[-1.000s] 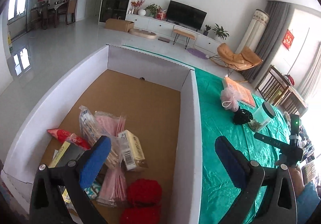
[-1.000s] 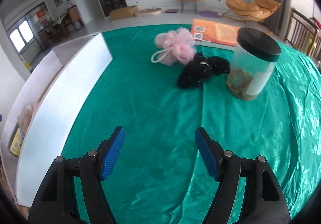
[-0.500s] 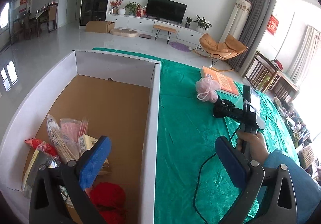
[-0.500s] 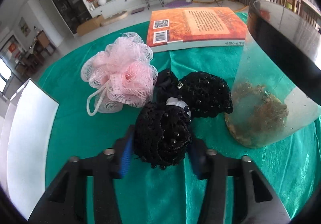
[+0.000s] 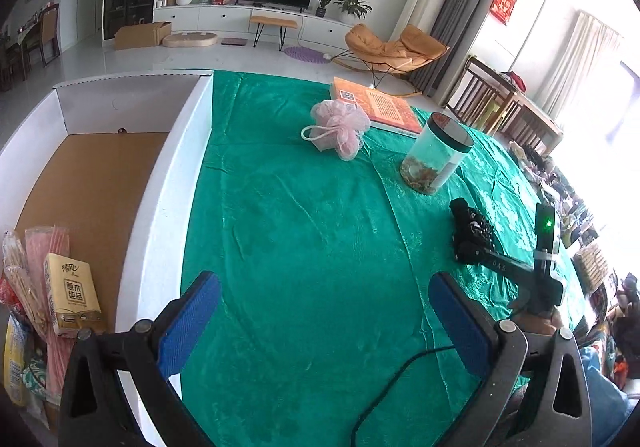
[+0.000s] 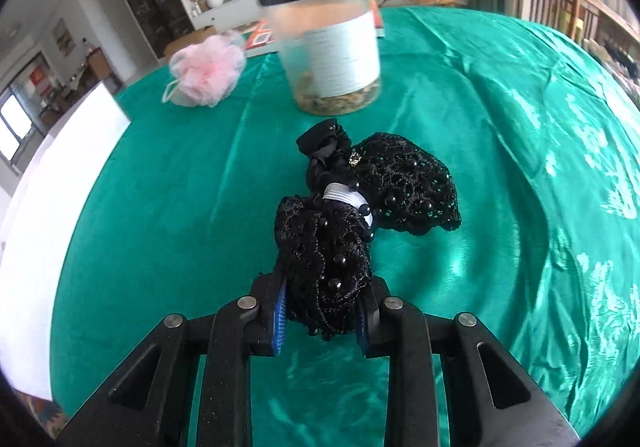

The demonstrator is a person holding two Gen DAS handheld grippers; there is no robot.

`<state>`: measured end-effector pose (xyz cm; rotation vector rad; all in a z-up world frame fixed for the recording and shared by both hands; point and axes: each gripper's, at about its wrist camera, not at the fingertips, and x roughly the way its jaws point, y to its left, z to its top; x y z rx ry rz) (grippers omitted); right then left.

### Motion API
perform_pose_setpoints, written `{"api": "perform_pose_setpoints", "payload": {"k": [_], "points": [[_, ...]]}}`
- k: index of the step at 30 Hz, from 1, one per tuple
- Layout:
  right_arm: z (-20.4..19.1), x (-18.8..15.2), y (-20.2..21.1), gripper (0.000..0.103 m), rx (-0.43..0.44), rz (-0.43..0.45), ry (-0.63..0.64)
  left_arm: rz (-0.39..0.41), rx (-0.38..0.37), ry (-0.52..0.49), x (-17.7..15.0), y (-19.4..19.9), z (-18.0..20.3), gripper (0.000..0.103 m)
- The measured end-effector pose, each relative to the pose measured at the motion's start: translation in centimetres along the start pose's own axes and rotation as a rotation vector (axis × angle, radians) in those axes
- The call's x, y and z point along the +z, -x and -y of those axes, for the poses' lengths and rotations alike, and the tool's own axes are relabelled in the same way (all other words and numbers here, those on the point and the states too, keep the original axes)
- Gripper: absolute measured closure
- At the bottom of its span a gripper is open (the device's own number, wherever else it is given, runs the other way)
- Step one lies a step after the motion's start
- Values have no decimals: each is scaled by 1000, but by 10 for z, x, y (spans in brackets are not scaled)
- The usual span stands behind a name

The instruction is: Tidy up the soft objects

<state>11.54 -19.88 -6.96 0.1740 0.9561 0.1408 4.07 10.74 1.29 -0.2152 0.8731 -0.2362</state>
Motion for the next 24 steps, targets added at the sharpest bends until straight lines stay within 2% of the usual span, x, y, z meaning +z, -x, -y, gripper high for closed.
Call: {"api": "perform_pose_setpoints", "payload": {"k": [3,6,7,8,10,13,18,21,24], "points": [[37,33,-14,75,-78,38,-40,-8,-3,-14,-1,-4,13,0],[58,76,-39,74,-74,65,-26,-14,12,-41,-4,-5,22,0],[64,87,-44,67,-36,75,-23,-18,21,-54,-2,-7,22,0],[67,95,-48,56,-15,76,-25,-23,31,-67,-4,-7,22,0],[70,99,-41,34,-22,96,-43,-33,55,-81,-7,-13,21,0],[61,81,-15,32,-41,147,-50,-76,60,-41,-12,-29,14,0],[31,28,8,32,-203,80,-1,-142,8,64,-17,-59,13,0],[18,5,7,32,-281,56,54,-155,15,61,-14,-70,25,0],[16,-8,4,32,-293,59,66,-145,41,31,-5,-76,37,0]]}}
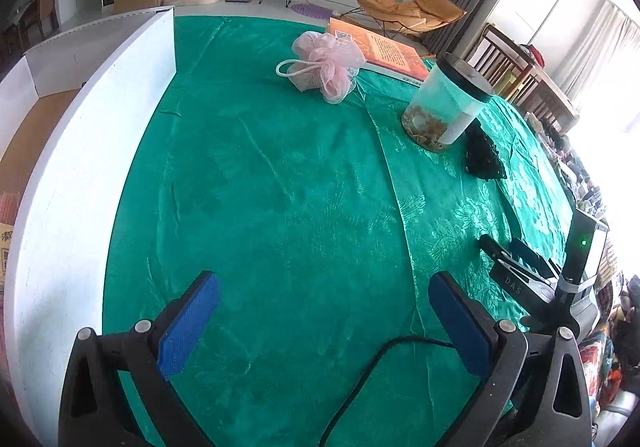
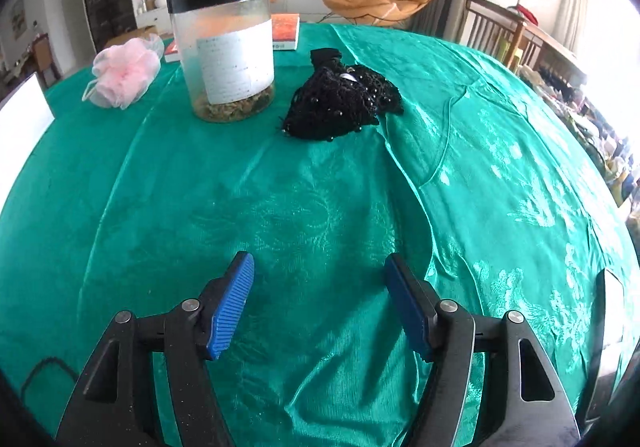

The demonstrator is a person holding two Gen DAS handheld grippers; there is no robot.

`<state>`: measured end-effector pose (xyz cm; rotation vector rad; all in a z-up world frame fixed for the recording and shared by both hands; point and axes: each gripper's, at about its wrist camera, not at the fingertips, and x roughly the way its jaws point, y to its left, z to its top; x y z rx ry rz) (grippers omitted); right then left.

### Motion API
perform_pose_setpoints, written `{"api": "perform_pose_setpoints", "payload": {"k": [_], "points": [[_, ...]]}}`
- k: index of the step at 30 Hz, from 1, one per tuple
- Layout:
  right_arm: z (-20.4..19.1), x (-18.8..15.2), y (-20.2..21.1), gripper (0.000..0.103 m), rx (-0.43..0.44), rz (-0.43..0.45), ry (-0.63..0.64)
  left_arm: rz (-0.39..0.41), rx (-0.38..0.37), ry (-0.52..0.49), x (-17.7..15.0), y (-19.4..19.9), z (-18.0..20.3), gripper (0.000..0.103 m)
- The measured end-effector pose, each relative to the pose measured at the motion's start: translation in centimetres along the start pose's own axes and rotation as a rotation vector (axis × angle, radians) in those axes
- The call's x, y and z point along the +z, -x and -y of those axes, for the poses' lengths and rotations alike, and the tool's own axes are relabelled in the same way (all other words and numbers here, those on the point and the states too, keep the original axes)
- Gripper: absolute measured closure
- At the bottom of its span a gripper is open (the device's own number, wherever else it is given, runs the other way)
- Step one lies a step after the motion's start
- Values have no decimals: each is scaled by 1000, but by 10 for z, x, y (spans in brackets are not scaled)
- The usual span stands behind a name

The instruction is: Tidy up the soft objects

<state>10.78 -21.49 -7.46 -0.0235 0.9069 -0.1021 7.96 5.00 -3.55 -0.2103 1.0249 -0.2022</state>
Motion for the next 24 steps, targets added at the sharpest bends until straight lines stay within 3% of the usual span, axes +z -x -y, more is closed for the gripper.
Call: {"api": "perform_pose_setpoints", "payload": {"k": [8,16,24], "points": [[7,-6,-1,21,50,-6,-31,50,41,-81,60,-33,15,1],[6,-8,-1,18,65,-8,-28,82,82,-176,134,-84,12,5],[6,-8,-1,18,65,-7,-29,73,136,-129,201,-154,14,5]]}}
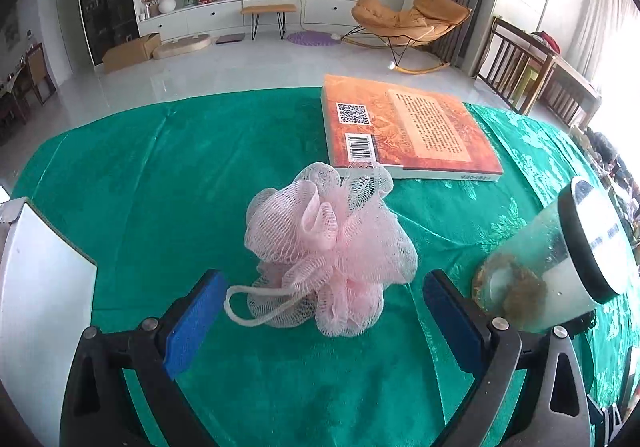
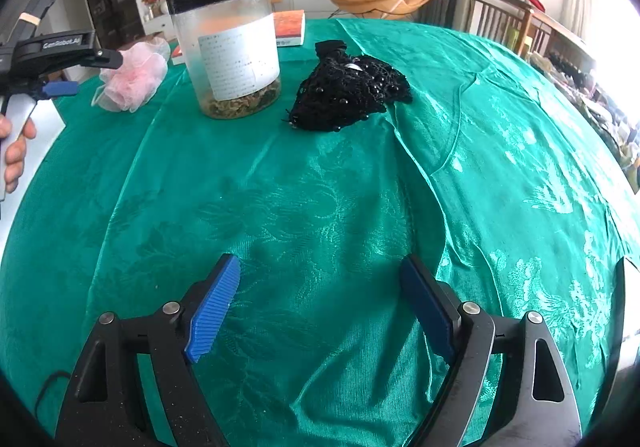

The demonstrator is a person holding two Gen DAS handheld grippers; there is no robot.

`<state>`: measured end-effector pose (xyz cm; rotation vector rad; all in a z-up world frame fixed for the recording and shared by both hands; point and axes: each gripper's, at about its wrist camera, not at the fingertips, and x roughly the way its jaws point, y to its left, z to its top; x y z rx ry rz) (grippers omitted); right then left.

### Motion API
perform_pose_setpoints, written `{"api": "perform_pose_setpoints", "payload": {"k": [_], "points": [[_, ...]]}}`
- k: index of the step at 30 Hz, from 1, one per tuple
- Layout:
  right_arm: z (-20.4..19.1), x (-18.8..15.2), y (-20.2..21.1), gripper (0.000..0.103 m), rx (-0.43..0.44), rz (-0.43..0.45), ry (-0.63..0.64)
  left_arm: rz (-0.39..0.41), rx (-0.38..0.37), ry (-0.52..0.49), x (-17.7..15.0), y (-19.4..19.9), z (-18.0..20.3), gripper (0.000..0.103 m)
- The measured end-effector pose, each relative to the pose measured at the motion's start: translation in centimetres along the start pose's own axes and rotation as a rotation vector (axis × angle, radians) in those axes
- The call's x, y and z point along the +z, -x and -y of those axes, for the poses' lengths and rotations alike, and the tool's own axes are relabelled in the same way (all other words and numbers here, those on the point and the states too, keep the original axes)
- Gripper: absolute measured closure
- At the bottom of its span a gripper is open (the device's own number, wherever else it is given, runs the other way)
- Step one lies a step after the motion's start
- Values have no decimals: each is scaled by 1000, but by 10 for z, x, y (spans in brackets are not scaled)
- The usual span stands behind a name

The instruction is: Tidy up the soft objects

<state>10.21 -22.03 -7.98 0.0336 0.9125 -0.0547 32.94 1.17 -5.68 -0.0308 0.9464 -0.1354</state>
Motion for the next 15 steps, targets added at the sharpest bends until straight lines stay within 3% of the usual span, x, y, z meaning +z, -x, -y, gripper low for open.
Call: {"api": "perform_pose_setpoints", "payload": {"k": [3,4,5,7,8,10,15], "points": [[2,0,2,18,24,8,-16,-22,24,-6,5,-28,4,5],[7,0,4,19,53,16,-40,-29,12,-14,5,-34,5,11],[16,2,8,19,93,37,-87,-36,0,-27,5,-37,6,33],[43,14,16,19,166,103,-236,-61,13,-60,3,-43,8,57],[55,26,18,19,186,134,-291,-50,14,-68,2,-41,7,63],[69,61,12,19,187,148,-303,-38,6,-74,-1,-35,4,69],[66,133,-57,23,214,-31,-231,-40,-46,-87,-8,-10,3,72]]}}
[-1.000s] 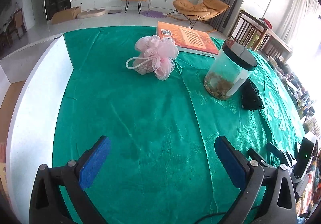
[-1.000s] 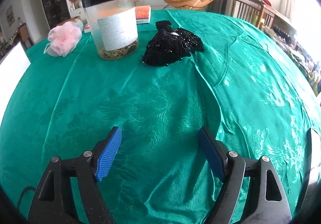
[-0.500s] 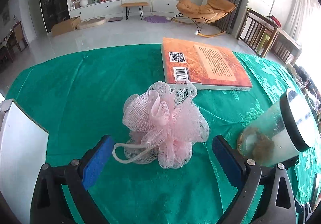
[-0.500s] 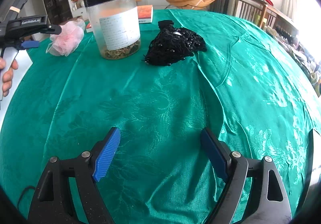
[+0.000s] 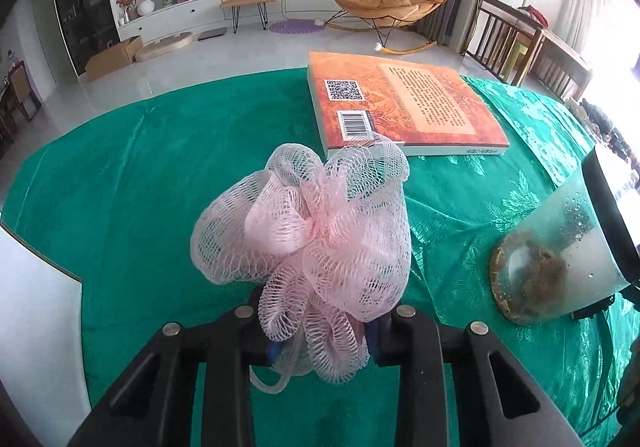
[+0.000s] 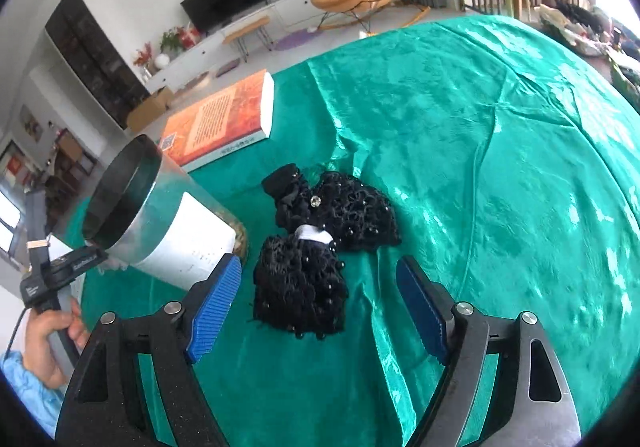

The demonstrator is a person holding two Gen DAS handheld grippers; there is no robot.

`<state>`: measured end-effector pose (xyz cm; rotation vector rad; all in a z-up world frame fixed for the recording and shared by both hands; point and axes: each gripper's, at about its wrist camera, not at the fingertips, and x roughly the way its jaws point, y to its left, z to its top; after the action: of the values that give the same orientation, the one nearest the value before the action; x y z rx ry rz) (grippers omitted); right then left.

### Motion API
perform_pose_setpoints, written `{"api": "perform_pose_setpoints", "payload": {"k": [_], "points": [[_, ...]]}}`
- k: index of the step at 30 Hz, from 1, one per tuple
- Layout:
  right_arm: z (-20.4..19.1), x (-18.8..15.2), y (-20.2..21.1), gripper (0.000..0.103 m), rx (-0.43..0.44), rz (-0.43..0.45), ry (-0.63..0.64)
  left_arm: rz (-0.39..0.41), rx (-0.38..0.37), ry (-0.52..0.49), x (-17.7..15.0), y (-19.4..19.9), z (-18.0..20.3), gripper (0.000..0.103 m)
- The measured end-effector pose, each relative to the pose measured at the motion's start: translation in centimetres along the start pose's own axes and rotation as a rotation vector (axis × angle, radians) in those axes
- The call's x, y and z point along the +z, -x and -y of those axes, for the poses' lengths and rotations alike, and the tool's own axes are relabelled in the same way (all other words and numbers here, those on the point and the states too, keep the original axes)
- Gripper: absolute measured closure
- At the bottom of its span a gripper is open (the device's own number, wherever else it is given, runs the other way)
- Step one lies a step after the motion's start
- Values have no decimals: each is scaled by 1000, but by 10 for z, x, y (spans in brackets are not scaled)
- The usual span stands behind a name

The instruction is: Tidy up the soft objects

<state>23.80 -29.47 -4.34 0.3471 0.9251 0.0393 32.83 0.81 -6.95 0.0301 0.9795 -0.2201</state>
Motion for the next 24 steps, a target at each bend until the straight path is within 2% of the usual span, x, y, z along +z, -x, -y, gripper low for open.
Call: {"api": "perform_pose_setpoints", "payload": {"k": [1,2,3,5,7,12,15,19,21,24], "points": [[-5,5,-16,33,1,-45,26,2,-12,-2,0,6,1,72],[-8,8,-31,60,7,-92,42,8,-22,-7,0,12,1,72],[-9,7,-41,60,19,-133,52,17,-32,-10,0,20,3,72],[-16,11,-42,65,-47,-112,102,33,-62,-8,1,35,3,72],[-16,18,-30,65,-57,-76,102,51,-95,-2,2,52,3,72],[-39,47,43,65,-71,97,157,98,-178,16,1,114,-3,72],[-82,54,86,65,-31,121,248,142,-200,40,-15,171,-27,72],[-165,21,131,65,116,108,366,181,-90,72,-62,243,-83,72],[-211,-8,146,65,238,82,397,183,-12,112,-95,273,-120,71],[-284,-58,158,65,422,12,458,180,133,191,-145,309,-174,63]]}}
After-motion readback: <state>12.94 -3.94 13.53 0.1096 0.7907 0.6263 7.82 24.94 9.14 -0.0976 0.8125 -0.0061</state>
